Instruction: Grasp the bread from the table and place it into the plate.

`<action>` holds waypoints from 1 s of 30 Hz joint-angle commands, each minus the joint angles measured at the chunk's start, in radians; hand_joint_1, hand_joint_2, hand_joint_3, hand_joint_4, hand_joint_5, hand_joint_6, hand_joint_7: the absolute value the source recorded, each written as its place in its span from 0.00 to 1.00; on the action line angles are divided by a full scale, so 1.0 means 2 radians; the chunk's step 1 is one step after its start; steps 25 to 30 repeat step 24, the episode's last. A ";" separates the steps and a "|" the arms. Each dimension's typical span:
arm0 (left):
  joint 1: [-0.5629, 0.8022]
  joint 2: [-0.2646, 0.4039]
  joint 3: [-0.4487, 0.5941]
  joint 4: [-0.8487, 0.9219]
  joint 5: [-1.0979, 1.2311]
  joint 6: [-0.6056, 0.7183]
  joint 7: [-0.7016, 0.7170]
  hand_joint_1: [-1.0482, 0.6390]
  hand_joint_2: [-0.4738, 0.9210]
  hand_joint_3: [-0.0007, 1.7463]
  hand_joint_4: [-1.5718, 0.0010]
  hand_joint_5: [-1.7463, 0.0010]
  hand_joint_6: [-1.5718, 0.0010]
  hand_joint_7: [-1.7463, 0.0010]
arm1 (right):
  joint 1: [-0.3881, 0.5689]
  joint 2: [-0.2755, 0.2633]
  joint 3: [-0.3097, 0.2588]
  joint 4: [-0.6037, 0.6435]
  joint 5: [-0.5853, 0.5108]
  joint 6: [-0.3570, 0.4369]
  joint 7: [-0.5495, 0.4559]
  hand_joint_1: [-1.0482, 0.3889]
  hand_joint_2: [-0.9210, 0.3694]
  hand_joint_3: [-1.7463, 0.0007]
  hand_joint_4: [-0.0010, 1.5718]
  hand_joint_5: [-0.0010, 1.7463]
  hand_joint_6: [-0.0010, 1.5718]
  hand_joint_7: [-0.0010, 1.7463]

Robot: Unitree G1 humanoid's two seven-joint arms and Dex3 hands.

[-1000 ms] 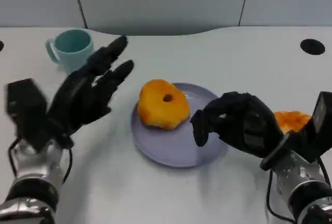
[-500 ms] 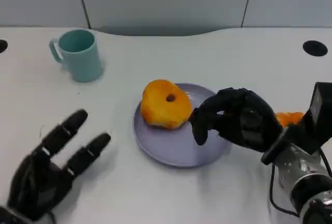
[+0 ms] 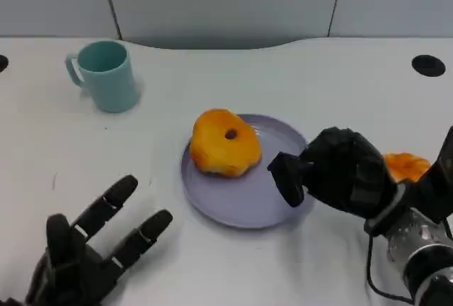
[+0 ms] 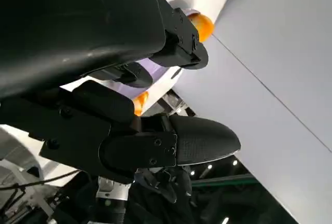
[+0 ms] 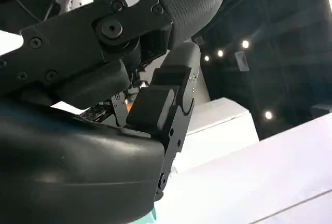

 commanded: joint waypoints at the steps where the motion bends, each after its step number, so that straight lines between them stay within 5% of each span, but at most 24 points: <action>1: 0.014 0.006 -0.001 -0.015 -0.004 0.001 -0.008 0.00 1.00 0.29 0.67 0.88 0.74 0.99 | 0.012 -0.008 -0.005 -0.003 0.002 -0.004 0.005 0.45 0.00 0.99 0.36 1.00 0.73 0.03; 6: 0.015 0.006 -0.002 -0.015 -0.006 0.000 -0.009 0.00 1.00 0.29 0.67 0.89 0.74 0.99 | 0.015 -0.008 -0.004 -0.005 -0.001 -0.012 0.001 0.44 0.00 0.99 0.37 0.99 0.74 0.03; 8: 0.027 0.008 -0.004 -0.017 -0.009 0.007 -0.019 0.00 1.00 0.28 0.68 0.89 0.74 0.99 | 0.022 -0.010 -0.003 -0.006 -0.001 0.000 0.014 0.45 0.00 0.99 0.40 0.87 0.73 0.03; 13: 0.043 0.006 -0.010 -0.026 -0.007 0.000 -0.033 0.00 1.00 0.26 0.68 0.89 0.73 0.99 | 0.036 -0.013 0.001 -0.016 -0.001 0.003 0.015 0.47 0.00 0.98 0.35 0.99 0.73 0.01; 30: 0.076 -0.011 -0.017 -0.051 -0.012 -0.011 -0.022 0.00 1.00 0.26 0.66 0.89 0.72 0.99 | 0.048 -0.014 0.002 -0.020 0.003 0.017 0.033 0.47 0.00 0.98 0.37 0.99 0.74 0.01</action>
